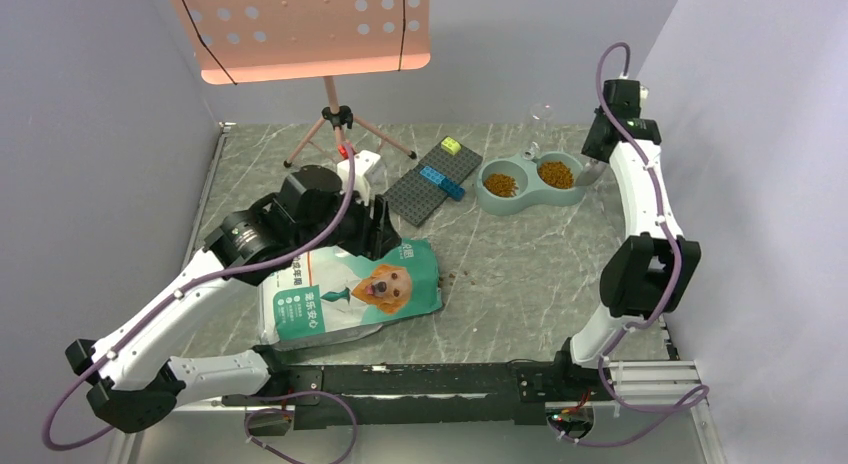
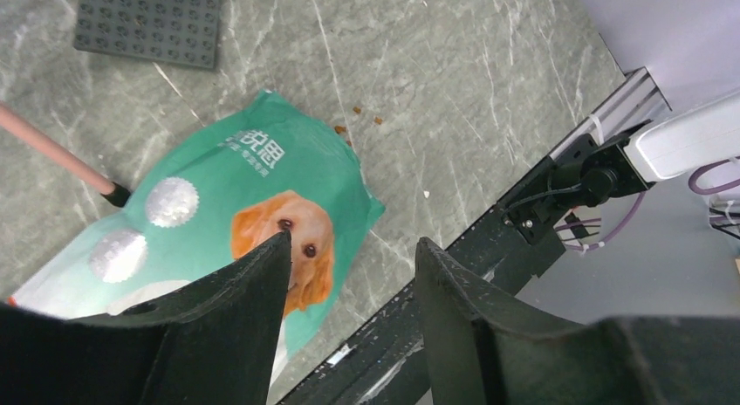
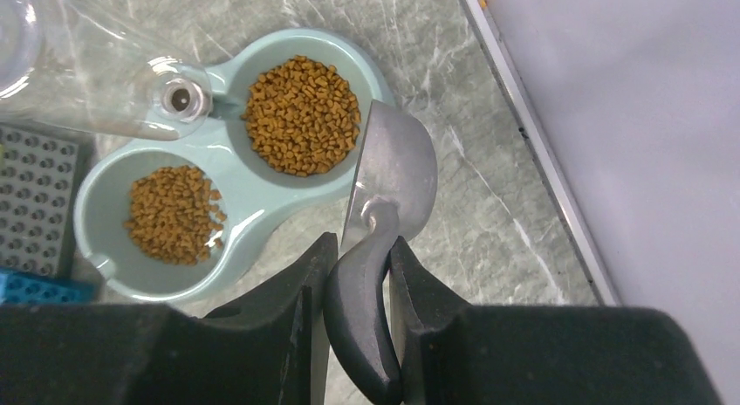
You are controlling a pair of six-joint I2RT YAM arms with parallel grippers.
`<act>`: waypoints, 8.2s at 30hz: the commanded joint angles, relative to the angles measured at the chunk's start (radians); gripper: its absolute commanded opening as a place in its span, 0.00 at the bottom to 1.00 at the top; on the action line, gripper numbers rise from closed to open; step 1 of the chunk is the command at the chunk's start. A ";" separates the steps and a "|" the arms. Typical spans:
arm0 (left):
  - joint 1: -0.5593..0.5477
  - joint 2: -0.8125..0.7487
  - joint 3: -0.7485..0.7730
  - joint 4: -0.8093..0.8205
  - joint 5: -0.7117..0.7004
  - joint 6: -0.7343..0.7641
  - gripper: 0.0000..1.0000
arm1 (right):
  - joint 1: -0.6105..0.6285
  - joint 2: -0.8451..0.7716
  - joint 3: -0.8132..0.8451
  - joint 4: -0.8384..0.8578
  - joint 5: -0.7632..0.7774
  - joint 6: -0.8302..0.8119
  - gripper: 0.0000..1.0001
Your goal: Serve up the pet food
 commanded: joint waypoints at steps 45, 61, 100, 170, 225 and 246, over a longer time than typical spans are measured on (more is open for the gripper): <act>-0.271 -0.035 0.039 -0.002 -0.396 0.007 0.68 | 0.035 -0.788 -0.598 -0.314 -0.044 0.297 1.00; -0.271 -0.100 0.051 -0.013 -0.422 -0.002 0.63 | 0.648 -0.318 -0.984 0.983 -0.976 0.611 0.98; -0.270 -0.285 0.111 -0.115 -0.747 -0.183 0.59 | 1.138 0.164 0.677 -0.162 -0.284 0.465 0.00; -0.270 -0.334 -0.025 0.010 -0.335 -0.123 0.71 | 1.180 0.006 0.531 0.067 -0.010 0.497 0.00; -0.071 -0.391 -0.315 0.335 -0.199 0.231 0.00 | 0.921 0.114 0.519 0.026 -0.746 0.475 0.56; -0.071 -0.419 -0.279 0.270 -0.332 0.200 0.30 | 0.946 0.097 0.415 0.235 -0.714 0.800 0.00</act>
